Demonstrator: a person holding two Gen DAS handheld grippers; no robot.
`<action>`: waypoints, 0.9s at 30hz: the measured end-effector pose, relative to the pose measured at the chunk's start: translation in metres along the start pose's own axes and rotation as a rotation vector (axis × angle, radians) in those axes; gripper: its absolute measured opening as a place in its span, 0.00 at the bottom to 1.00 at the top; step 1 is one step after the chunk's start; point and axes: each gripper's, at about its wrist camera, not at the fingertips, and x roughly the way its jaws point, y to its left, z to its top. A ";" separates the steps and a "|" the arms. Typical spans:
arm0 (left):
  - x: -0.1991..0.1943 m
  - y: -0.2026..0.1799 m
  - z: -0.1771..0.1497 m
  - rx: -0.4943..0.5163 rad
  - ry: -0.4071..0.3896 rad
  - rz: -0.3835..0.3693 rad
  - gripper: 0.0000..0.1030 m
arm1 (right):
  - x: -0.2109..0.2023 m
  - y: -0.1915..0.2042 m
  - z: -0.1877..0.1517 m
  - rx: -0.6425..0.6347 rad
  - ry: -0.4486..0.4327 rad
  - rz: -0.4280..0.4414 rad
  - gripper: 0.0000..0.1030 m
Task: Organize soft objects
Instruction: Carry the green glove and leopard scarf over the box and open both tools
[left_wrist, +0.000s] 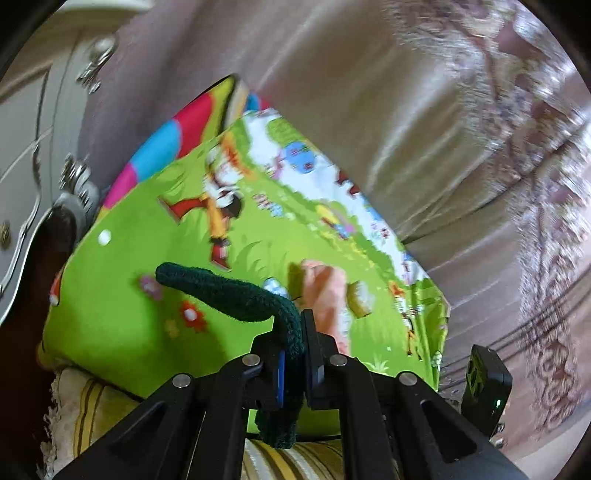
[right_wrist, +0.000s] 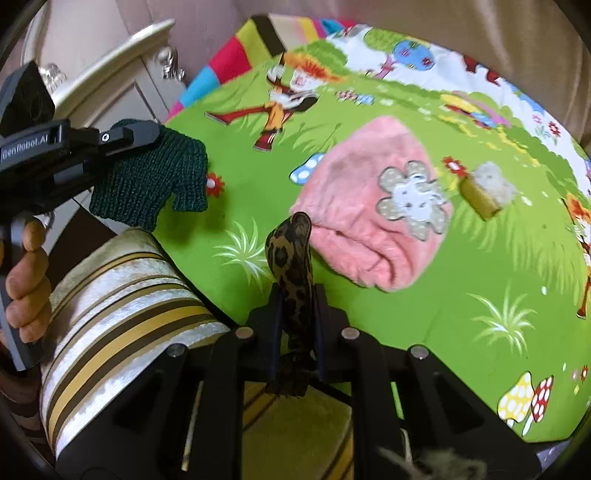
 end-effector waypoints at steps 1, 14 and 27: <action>-0.003 -0.006 -0.001 0.025 -0.013 -0.012 0.07 | -0.002 0.000 0.001 0.007 -0.011 -0.001 0.18; -0.020 -0.090 -0.031 0.322 -0.048 -0.122 0.07 | -0.072 -0.031 -0.017 0.123 -0.161 -0.031 0.18; 0.009 -0.157 -0.066 0.421 0.070 -0.192 0.07 | -0.127 -0.079 -0.061 0.270 -0.229 -0.185 0.18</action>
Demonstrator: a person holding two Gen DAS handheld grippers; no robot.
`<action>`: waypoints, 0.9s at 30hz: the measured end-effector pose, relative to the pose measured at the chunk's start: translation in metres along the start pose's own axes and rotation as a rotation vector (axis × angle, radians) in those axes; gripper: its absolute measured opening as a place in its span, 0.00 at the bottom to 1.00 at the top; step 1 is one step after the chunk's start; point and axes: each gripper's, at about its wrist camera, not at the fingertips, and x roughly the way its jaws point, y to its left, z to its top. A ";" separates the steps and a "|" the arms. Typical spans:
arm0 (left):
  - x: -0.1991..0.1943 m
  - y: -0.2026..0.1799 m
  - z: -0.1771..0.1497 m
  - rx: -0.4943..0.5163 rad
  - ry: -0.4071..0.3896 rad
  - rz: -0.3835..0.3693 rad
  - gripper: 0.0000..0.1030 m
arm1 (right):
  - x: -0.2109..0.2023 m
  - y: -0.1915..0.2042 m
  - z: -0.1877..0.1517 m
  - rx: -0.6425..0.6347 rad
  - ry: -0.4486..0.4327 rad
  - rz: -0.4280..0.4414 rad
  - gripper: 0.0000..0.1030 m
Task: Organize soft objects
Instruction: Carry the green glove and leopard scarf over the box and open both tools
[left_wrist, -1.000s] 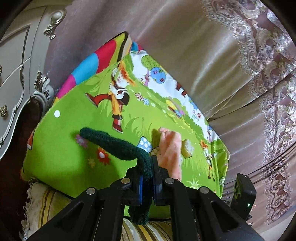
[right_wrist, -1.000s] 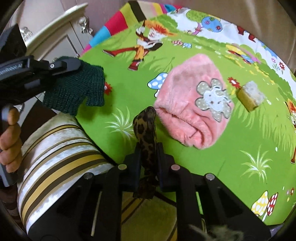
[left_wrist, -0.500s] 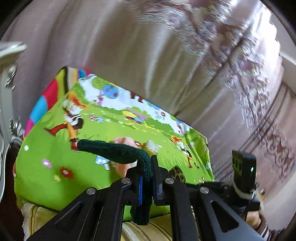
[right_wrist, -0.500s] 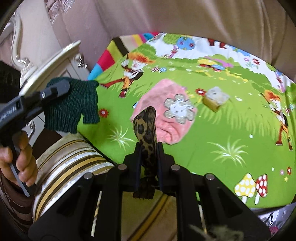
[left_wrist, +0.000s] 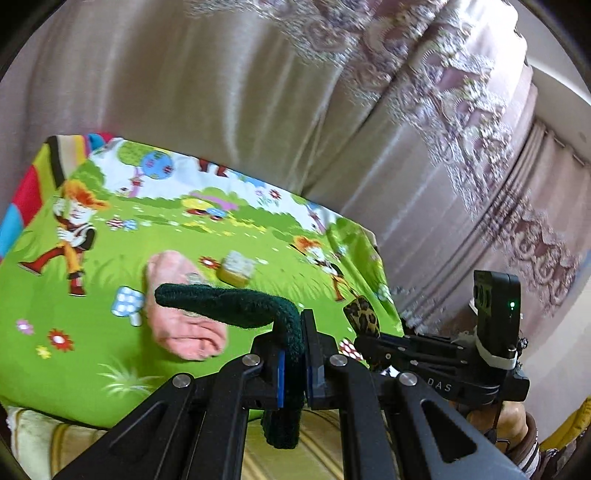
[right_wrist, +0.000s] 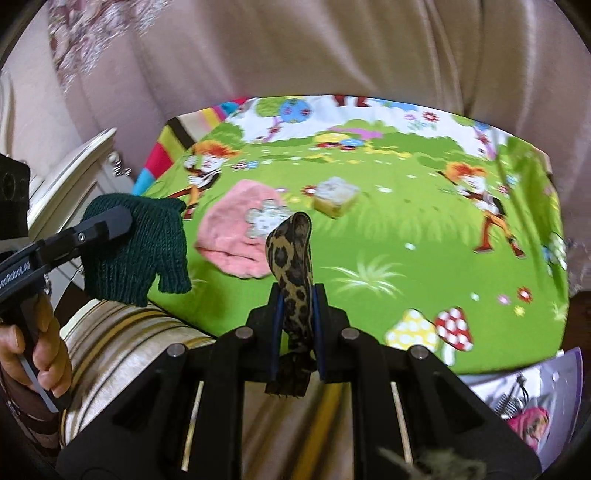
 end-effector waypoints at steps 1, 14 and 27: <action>0.005 -0.006 -0.001 0.011 0.011 -0.009 0.07 | -0.003 -0.005 -0.002 0.007 -0.003 -0.012 0.18; 0.049 -0.076 -0.014 0.122 0.121 -0.095 0.07 | -0.034 -0.066 -0.033 0.112 -0.019 -0.141 0.18; 0.098 -0.137 -0.038 0.179 0.272 -0.175 0.07 | -0.062 -0.129 -0.069 0.221 -0.015 -0.281 0.18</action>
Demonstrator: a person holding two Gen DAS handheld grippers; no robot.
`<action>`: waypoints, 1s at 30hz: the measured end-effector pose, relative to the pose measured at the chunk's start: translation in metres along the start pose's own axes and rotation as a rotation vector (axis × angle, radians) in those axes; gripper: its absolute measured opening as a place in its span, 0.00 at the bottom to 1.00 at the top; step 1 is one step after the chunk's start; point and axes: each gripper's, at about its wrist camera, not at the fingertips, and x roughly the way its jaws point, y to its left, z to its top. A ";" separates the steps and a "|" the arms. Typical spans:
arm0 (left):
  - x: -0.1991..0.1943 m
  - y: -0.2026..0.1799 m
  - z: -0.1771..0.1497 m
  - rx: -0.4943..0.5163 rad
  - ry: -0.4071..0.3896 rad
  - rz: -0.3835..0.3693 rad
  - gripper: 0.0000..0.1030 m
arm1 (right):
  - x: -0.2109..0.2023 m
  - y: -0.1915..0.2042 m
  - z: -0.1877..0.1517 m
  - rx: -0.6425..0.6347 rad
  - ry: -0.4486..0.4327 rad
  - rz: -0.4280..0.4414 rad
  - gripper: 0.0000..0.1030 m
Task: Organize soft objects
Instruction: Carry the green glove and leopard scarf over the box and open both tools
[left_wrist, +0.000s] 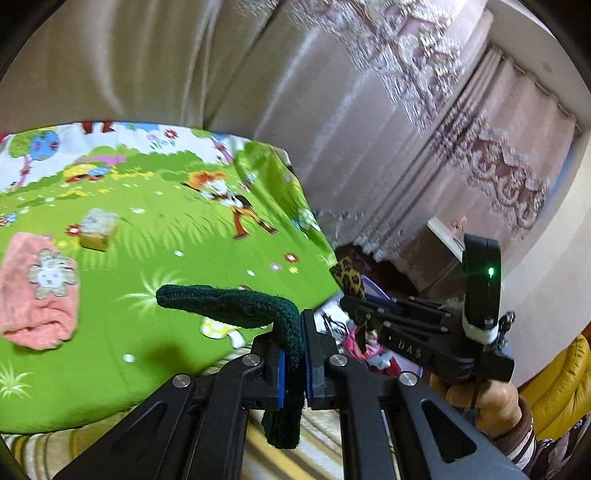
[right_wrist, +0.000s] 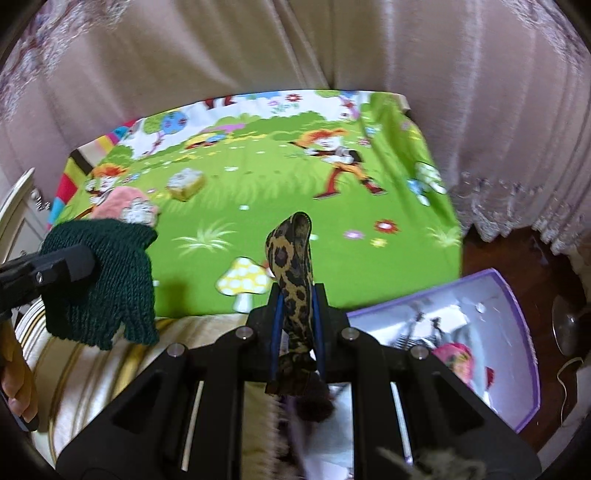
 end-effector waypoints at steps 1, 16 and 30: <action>0.006 -0.005 0.000 0.008 0.014 -0.005 0.07 | -0.001 -0.008 -0.001 0.014 0.001 -0.009 0.18; 0.083 -0.079 -0.011 0.091 0.201 -0.089 0.07 | -0.017 -0.101 -0.030 0.163 0.014 -0.152 0.18; 0.119 -0.121 -0.025 0.170 0.315 -0.101 0.14 | -0.013 -0.135 -0.046 0.227 0.054 -0.211 0.18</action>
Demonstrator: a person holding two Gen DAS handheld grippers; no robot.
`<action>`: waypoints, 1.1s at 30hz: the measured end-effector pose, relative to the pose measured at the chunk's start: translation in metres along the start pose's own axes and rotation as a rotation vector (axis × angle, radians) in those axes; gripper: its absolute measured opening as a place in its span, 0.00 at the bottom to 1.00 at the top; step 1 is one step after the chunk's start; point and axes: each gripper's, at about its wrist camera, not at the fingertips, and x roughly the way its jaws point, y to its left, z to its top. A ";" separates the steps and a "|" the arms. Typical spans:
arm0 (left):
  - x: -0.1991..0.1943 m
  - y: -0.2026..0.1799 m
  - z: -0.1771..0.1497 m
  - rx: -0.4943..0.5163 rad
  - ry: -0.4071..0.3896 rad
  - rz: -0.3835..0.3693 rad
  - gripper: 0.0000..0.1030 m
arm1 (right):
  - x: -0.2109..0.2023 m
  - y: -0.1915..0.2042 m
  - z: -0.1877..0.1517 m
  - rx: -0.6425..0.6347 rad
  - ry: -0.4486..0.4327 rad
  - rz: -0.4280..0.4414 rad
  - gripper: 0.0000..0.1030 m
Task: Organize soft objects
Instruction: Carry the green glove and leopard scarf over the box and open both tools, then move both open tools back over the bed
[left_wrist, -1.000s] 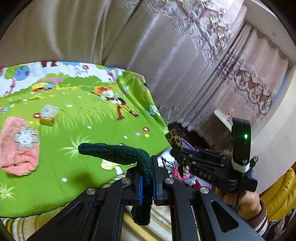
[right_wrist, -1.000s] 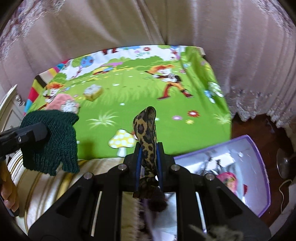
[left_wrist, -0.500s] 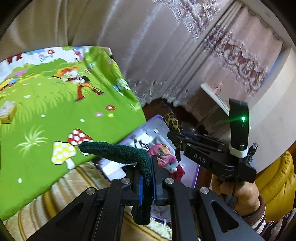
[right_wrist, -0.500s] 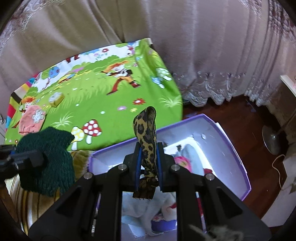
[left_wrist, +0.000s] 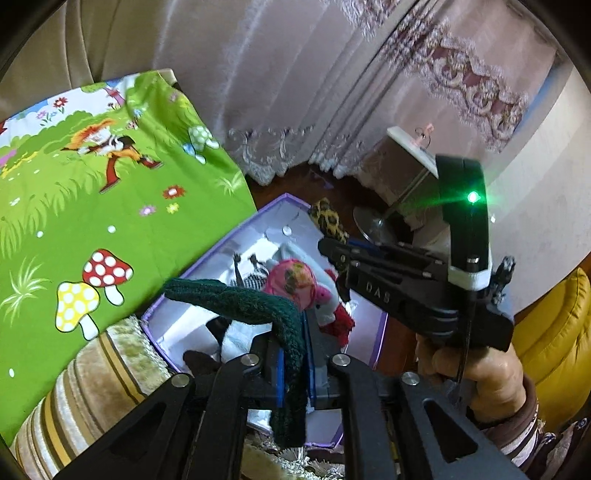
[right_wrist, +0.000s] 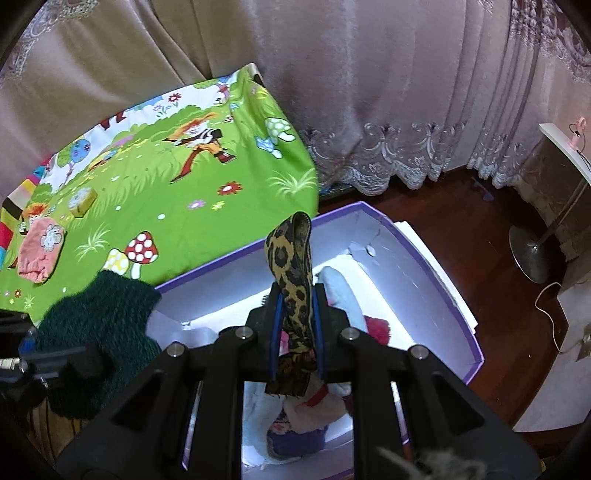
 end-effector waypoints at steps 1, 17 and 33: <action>0.003 -0.001 -0.001 0.000 0.014 0.001 0.25 | 0.001 -0.001 0.000 0.003 0.006 -0.003 0.21; -0.044 0.039 0.005 -0.037 -0.082 0.046 0.60 | 0.004 0.009 0.008 0.018 0.013 -0.005 0.75; -0.170 0.263 -0.012 -0.443 -0.252 0.441 0.63 | 0.020 0.137 0.078 -0.195 -0.055 0.136 0.84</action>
